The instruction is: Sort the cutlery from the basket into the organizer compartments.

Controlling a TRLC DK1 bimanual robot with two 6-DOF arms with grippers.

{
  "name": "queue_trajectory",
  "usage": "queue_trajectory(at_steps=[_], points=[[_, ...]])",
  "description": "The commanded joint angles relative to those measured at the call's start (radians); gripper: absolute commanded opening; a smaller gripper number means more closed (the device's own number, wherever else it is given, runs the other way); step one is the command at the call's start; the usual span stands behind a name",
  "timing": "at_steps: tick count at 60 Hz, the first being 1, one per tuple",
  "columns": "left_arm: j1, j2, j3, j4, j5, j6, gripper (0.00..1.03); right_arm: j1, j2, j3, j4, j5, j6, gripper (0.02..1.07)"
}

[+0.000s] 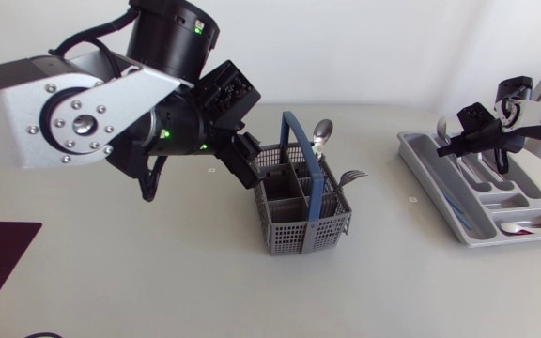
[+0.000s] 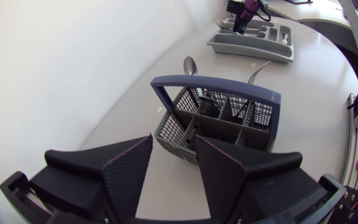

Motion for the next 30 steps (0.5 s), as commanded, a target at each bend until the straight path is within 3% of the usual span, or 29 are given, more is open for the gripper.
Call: queue_trajectory(at_steps=[1,6,30], points=[[0.009,0.018,-0.028,0.007,-0.005,-0.022,0.48,-0.007,0.046,0.037,-0.022,0.005,0.028,0.08],[0.009,0.018,-0.031,0.007,-0.005,-0.024,0.48,-0.010,0.063,0.052,-0.034,0.007,0.027,0.09],[0.012,0.001,-0.074,0.005,-0.005,-0.027,0.48,-0.019,-0.015,-0.003,-0.025,0.001,0.027,0.46]])
